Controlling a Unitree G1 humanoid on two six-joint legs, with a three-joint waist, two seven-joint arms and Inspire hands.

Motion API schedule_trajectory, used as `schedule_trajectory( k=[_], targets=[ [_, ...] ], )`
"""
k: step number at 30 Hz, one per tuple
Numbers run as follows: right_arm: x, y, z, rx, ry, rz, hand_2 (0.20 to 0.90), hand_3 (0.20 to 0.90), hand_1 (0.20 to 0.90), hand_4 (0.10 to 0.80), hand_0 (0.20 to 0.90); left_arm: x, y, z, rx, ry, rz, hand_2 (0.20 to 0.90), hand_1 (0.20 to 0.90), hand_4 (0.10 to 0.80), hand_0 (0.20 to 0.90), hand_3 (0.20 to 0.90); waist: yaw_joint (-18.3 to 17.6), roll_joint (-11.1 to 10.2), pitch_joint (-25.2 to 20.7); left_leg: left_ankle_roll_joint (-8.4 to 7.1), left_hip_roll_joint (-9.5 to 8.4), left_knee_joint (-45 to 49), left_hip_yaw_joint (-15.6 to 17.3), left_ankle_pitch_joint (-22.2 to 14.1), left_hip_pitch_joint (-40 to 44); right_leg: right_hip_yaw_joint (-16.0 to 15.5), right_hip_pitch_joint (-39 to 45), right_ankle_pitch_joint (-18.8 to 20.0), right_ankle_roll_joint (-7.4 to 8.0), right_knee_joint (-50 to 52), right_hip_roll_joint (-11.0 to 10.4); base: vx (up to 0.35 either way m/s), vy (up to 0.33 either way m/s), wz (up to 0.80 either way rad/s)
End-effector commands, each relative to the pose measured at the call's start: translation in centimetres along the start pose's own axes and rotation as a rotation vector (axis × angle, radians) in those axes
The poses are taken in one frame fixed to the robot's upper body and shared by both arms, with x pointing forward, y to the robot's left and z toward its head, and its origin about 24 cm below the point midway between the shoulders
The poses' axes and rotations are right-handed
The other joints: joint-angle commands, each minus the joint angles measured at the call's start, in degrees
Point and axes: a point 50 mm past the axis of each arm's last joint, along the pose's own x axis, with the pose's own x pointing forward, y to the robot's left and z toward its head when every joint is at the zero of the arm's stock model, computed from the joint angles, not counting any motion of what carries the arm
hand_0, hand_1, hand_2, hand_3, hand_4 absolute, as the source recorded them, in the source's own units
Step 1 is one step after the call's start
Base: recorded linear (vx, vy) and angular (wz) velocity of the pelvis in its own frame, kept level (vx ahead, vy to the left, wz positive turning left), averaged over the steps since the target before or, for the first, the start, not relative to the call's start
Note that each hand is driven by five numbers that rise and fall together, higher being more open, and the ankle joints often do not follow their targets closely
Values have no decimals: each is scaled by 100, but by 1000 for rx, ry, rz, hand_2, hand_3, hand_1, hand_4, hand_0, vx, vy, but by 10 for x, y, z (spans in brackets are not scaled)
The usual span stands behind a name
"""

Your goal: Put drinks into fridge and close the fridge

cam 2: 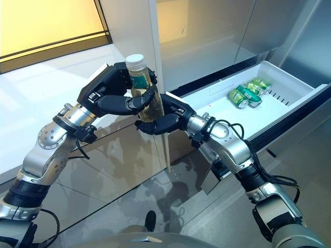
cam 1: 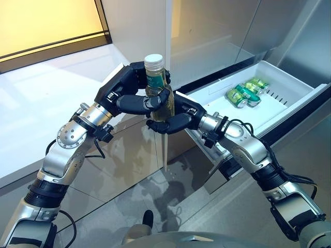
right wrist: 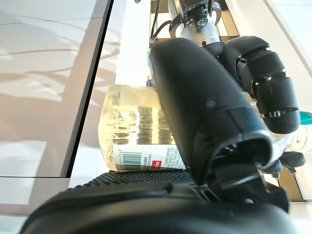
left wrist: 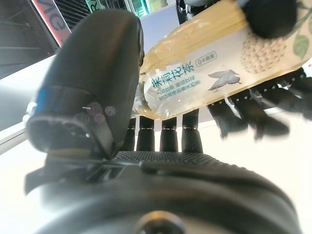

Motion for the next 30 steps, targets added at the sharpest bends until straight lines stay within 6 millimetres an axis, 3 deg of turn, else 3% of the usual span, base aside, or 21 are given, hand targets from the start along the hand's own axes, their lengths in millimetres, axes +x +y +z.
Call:
schedule_trajectory(
  k=[1,9,10,11,26,30],
  targets=[
    [29,-1,72,-90,-290,25,300,200,300,100,300,29,-10,66,-22,-388,-116,300,300,100,300,200,22,-39,-700,249,-298,10,53,-1200,642,353,-505,357,307,43,-140,0,0,0],
    [28,-4,78,-121,-312,3,300,200,300,100,300,29,-8,66,21,-364,-122,300,300,100,300,200,23,-30,-698,250,-292,10,70,-1187,633,358,-509,366,306,40,-140,0,0,0],
    [28,-5,79,-132,-314,-5,300,200,300,100,300,29,-7,66,32,-362,-114,493,493,325,493,425,22,-27,-700,250,-294,10,66,-1184,630,363,-513,371,305,40,-137,0,0,0],
    [27,-6,81,-138,-318,-13,300,200,300,100,300,29,-5,66,32,-359,-102,900,900,800,900,900,22,-25,-704,250,-294,10,67,-1185,633,362,-512,371,305,40,-136,0,0,0],
    [6,-17,118,-235,-497,-156,300,200,300,100,300,6,32,63,96,-328,120,900,900,800,900,900,46,0,-733,252,-301,10,36,-1201,610,370,-520,373,318,24,-141,0,0,0],
    [-5,-11,128,-262,-554,-157,300,200,300,100,300,-5,34,56,-5,-324,133,900,900,800,900,900,39,-2,-739,257,-304,10,29,-1203,594,386,-536,378,329,22,-145,-16,6,0]
  ],
)
